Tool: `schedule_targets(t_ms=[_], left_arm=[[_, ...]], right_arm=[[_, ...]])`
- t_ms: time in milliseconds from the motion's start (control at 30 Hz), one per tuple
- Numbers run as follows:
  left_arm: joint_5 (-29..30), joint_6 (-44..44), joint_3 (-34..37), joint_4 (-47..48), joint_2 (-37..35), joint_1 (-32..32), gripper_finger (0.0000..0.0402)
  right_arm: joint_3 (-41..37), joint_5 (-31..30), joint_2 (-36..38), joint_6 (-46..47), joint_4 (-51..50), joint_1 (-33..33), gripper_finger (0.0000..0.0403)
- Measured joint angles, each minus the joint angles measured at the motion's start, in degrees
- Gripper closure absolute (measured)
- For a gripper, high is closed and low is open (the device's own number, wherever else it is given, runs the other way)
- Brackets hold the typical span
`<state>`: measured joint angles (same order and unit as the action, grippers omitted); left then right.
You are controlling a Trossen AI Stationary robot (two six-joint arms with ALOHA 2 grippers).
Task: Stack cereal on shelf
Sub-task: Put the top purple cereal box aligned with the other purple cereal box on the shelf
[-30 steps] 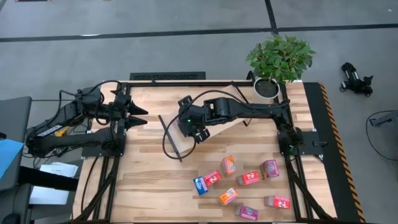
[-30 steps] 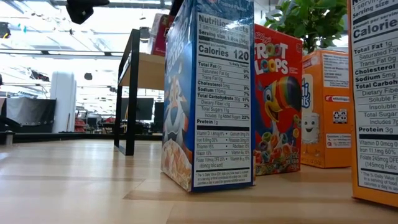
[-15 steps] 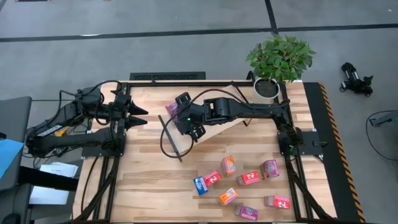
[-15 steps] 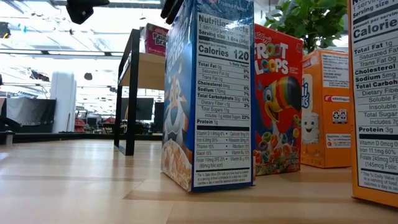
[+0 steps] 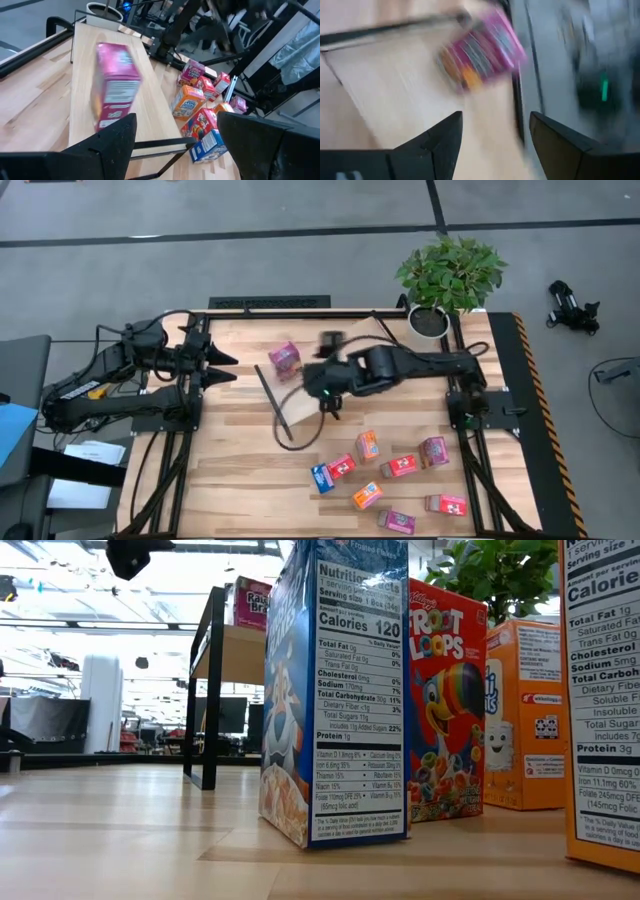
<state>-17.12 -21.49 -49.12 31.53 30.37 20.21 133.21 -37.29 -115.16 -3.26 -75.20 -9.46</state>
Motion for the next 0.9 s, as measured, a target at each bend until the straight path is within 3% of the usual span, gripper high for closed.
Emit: schedule_targets(t_ms=[100, 133, 233, 300, 433, 533, 633, 900], left_arm=[[-0.01, 0.26, 0.31, 0.39, -0.02, 0.0, 0.0133], [-0.01, 0.27, 0.57, 0.45, -0.02, 0.0, 0.0133], [-0.01, 0.91, 0.68, 1.44, 0.05, 0.0, 0.0133], [0.0, 0.89, 0.68, 1.58, 0.4, 0.0, 0.0133], [-0.09, 0.94, 0.68, 2.08, 0.46, -0.02, 0.0133], [-0.09, 1.18, 0.68, 2.8, 0.46, -0.02, 0.0133], [-0.16, 1.59, 0.68, 2.96, 0.46, -0.02, 0.0133], [-0.07, 1.38, 0.68, 3.51, 0.5, -0.02, 0.0133]], right_arm=[[-0.1, -1.1, 1.48, 24.1, -15.17, -1.49, 0.0147], [-1.11, -0.97, 2.05, 29.68, -15.56, -1.95, 0.0147], [-8.78, 4.53, 7.8, 38.39, -13.19, -4.61, 0.0147], [-12.36, 4.43, 10.25, 45.67, -14.8, -6.2, 0.0147], [-27.22, 9.19, 19.09, 56.54, -10.61, -9.69, 0.0147], [-36.2, 12.98, 25.23, 70.5, -15.09, -12.73, 0.0147], [-46.25, 18.15, 31.62, 80.32, -12.53, -16.53, 0.0147], [-59.28, 32.91, 41.0, 99.72, -15.29, -24.79, 0.0148]])
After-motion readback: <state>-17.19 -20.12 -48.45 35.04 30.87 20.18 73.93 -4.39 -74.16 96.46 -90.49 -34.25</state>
